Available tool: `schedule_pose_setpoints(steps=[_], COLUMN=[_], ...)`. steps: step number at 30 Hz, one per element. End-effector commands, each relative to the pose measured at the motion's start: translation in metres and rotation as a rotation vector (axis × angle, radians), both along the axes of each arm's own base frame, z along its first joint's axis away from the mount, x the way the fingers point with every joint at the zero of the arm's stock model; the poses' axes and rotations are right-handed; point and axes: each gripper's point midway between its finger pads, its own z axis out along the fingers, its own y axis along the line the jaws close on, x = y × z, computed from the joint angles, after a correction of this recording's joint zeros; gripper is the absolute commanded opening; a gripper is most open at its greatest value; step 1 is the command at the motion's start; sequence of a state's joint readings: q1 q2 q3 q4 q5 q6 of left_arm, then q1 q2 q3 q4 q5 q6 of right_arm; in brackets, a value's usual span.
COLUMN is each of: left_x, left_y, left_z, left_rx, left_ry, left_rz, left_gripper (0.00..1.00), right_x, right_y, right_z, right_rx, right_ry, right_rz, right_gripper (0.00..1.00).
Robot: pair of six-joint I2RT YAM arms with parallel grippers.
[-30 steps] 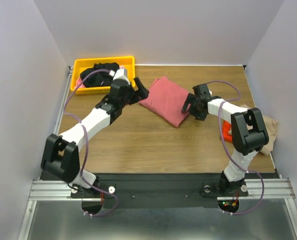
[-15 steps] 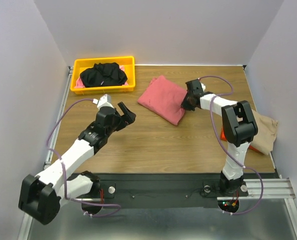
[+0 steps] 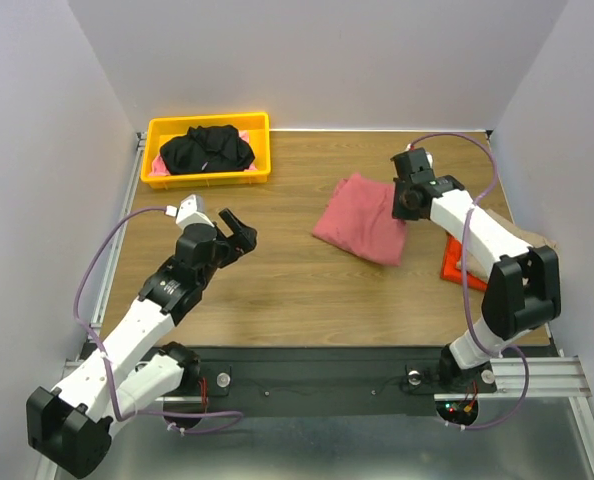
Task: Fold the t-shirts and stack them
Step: Neatly place the folded tshirt to the corner
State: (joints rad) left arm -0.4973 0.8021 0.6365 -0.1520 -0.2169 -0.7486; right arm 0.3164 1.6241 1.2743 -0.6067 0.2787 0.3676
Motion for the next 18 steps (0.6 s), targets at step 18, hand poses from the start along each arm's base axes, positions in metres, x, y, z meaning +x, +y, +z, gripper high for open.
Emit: schedule_pose_setpoints(steps=[18], left_x=[0.004], left_y=[-0.005], left_z=[-0.031], left_rx=[0.061], left_ry=[0.063], left_rz=[-0.033], left_gripper=[0.99], right_x=[-0.050], right_y=[-0.194], right_z=[0.108], right_rx=[-0.590], right_ry=[0.104], right_rz=[-0.284], right_gripper=[0.00])
